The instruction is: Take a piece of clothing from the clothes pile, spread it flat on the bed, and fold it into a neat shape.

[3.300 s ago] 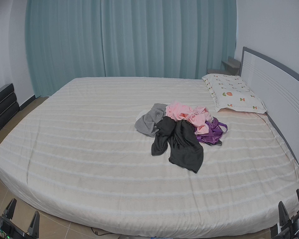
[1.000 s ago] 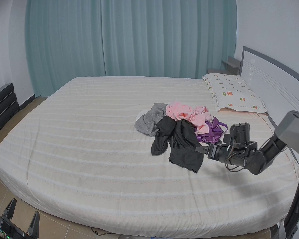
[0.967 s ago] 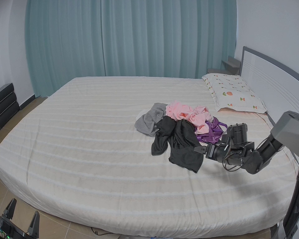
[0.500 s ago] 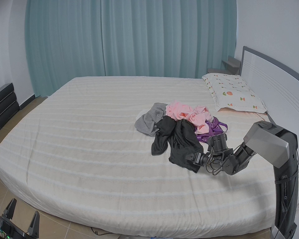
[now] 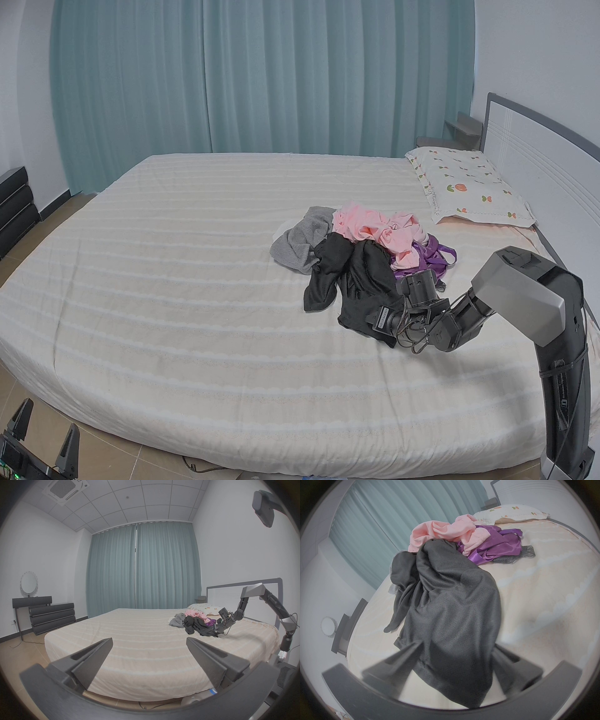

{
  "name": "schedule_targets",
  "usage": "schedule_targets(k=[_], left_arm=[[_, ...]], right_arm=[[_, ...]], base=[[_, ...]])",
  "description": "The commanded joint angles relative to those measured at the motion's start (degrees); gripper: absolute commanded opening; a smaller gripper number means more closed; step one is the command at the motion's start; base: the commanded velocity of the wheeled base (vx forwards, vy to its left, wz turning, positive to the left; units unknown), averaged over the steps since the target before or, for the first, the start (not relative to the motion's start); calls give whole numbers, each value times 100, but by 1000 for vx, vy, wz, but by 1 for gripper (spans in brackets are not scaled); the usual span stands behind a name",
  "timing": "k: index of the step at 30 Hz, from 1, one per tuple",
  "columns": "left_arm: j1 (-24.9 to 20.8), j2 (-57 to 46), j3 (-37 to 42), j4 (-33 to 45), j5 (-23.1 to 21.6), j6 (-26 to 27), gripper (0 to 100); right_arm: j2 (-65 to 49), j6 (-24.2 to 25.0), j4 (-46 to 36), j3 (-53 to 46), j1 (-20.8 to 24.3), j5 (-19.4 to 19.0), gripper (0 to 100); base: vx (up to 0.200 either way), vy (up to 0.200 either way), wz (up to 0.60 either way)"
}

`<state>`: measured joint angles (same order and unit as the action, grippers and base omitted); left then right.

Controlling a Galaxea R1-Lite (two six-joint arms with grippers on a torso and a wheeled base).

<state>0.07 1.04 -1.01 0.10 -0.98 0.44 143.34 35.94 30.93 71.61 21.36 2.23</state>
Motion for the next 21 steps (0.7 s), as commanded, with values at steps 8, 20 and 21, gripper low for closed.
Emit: schedule_targets(k=[8, 20, 21], left_arm=[[1, -104, 101, -1, 1, 0, 100], [1, -104, 101, -1, 1, 0, 100], [1, -104, 101, -1, 1, 0, 100]], right_arm=[[-359, 572, 19, -121, 0, 23, 0], [-1941, 1275, 335, -1545, 114, -39, 0], [-2372, 1460, 669, -2028, 334, -21, 0]], base=[[0, 0, 0], [0, 0, 0], [0, 0, 0]])
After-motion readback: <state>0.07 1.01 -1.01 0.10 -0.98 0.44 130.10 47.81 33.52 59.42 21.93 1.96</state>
